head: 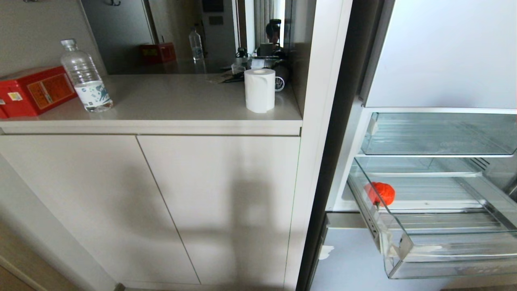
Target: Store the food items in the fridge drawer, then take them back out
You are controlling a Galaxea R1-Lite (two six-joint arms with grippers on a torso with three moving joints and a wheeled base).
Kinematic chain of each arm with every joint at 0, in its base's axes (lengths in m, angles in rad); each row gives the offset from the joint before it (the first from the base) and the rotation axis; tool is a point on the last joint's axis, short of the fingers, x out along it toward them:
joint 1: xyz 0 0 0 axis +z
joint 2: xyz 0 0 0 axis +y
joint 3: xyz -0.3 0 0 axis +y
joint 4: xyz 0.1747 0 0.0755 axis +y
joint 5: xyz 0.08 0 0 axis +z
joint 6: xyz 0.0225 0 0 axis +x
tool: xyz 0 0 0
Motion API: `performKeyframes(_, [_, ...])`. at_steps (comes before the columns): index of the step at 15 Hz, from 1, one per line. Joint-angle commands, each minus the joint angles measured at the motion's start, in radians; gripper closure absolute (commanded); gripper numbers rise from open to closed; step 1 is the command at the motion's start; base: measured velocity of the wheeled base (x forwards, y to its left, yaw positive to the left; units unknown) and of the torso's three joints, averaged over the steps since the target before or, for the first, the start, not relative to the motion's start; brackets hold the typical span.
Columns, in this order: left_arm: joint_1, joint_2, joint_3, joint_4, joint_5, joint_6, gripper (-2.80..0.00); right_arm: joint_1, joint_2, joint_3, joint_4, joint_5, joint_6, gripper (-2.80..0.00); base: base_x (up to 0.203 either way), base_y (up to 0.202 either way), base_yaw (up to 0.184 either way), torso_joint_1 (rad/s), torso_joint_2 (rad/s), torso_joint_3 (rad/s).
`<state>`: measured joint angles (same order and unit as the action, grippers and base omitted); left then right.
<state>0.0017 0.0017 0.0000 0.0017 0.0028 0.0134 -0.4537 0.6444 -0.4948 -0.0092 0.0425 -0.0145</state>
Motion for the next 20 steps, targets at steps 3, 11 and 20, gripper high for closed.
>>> performKeyframes(3, [0.0, 0.001, 0.0, 0.0, 0.0, 0.0, 0.0, -0.152, -0.189, 0.086, -0.007, -0.024, 0.039, 0.0, 0.0, 0.0, 0.0, 0.0, 0.0, 0.0])
performKeyframes(11, [0.0, 0.001, 0.0, 0.0, 0.0, 0.0, 0.0, -0.513, -0.149, 0.064, -0.08, 0.096, 0.085, 0.0, 0.0, 0.0, 0.0, 0.0, 0.0, 0.0])
performKeyframes(20, [0.0, 0.001, 0.0, 0.0, 0.0, 0.0, 0.0, -0.556, -0.146, 0.061, -0.083, 0.123, 0.087, 0.0, 0.001, 0.003, -0.065, 0.002, 0.0, 0.001])
